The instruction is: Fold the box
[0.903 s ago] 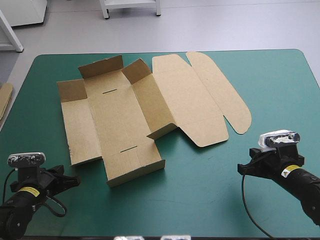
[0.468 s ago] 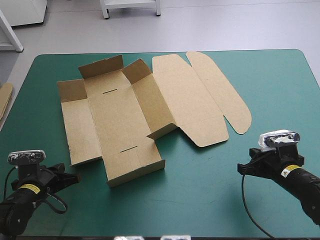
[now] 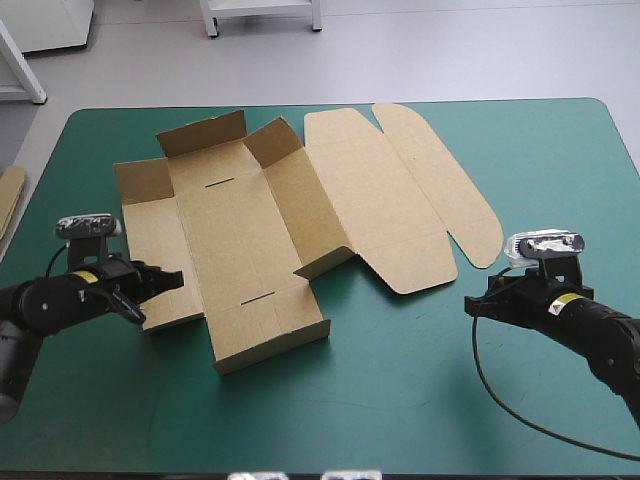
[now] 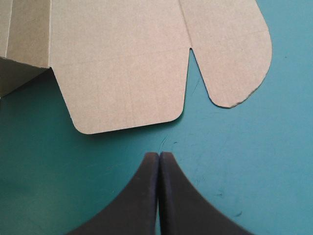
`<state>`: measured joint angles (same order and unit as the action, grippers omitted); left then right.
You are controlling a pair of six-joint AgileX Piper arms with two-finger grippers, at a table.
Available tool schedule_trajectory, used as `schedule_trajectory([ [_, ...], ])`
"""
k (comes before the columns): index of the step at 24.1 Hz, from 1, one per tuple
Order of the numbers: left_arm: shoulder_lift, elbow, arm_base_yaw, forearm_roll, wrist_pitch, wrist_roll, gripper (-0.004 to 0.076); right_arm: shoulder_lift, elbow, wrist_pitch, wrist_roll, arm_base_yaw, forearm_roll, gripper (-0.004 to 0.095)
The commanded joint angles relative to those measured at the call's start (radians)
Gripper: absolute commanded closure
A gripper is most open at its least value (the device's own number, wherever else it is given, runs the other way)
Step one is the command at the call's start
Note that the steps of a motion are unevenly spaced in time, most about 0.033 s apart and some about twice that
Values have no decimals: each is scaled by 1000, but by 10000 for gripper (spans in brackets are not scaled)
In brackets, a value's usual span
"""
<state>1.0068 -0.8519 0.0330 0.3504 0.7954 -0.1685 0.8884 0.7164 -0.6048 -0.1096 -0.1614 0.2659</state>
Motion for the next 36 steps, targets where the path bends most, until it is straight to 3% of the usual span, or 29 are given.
schedule_trajectory([
  [1,104,-103,53,221,15,-152,716,32,64,41,-9,1,18,927],
  [8,283,-184,304,574,244,-450,716,68,72,32,-11,1,29,927],
  [11,343,-193,423,685,355,-528,716,75,73,32,-19,1,48,927],
  [16,437,-202,539,755,451,-603,716,74,73,24,-71,1,110,927],
  [19,485,-204,554,738,451,-629,716,74,73,5,-72,1,110,927],
  [21,500,-204,554,687,397,-622,687,74,73,-1,-73,1,110,927],
  [23,501,-204,554,623,327,-589,593,74,73,-3,-73,1,112,927],
  [24,508,-204,554,587,311,-570,498,74,73,-9,-73,1,112,927],
  [27,555,-206,554,590,337,-568,355,74,73,-18,-73,1,112,927],
  [36,667,-210,583,598,346,-581,337,74,73,-46,-84,1,115,927],
])
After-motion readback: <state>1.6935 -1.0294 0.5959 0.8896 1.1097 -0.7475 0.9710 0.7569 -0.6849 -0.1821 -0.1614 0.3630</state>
